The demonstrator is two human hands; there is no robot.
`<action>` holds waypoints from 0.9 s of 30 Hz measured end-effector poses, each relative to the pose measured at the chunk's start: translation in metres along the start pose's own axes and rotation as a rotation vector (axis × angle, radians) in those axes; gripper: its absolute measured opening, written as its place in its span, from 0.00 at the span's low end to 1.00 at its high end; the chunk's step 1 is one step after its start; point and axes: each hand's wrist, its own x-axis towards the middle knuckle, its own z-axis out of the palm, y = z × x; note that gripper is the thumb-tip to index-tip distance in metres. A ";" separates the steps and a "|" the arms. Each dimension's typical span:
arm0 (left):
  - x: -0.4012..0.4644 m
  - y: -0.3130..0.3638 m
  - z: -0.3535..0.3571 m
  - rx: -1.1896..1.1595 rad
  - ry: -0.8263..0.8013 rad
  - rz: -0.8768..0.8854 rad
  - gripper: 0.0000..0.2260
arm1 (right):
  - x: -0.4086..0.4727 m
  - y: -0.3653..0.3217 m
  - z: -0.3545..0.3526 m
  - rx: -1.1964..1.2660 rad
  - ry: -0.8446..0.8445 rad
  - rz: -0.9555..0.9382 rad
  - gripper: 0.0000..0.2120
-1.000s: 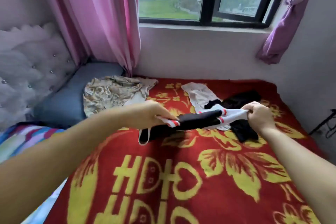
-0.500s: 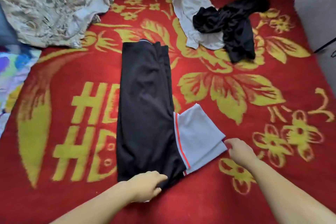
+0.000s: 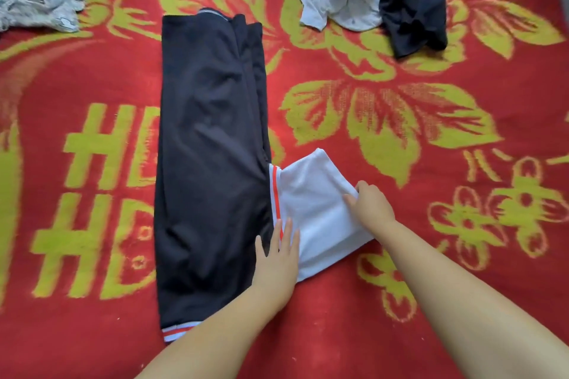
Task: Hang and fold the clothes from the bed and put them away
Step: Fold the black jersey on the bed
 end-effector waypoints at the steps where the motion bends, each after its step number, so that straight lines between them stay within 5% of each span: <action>1: -0.001 -0.001 0.002 0.015 0.020 0.013 0.35 | -0.001 0.004 -0.001 -0.002 0.002 -0.020 0.08; 9: -0.028 -0.002 0.017 -0.103 -0.064 0.232 0.33 | -0.018 0.036 0.013 0.058 0.014 0.022 0.13; 12: -0.037 -0.013 0.020 -0.146 0.017 0.254 0.34 | -0.015 0.034 0.017 0.060 -0.057 0.072 0.22; 14: -0.045 -0.026 0.018 -0.095 0.120 0.221 0.33 | -0.012 0.033 0.017 0.084 -0.083 0.064 0.15; 19: -0.083 -0.087 0.039 -0.106 0.119 -0.058 0.35 | -0.035 0.007 0.006 0.372 0.054 -0.128 0.07; 23: -0.104 -0.113 0.056 -0.128 0.019 -0.074 0.40 | -0.077 -0.066 -0.001 0.600 0.072 -0.375 0.17; 27: -0.099 -0.112 0.053 -0.229 -0.075 -0.053 0.35 | -0.113 -0.142 0.044 0.401 -0.179 -0.565 0.17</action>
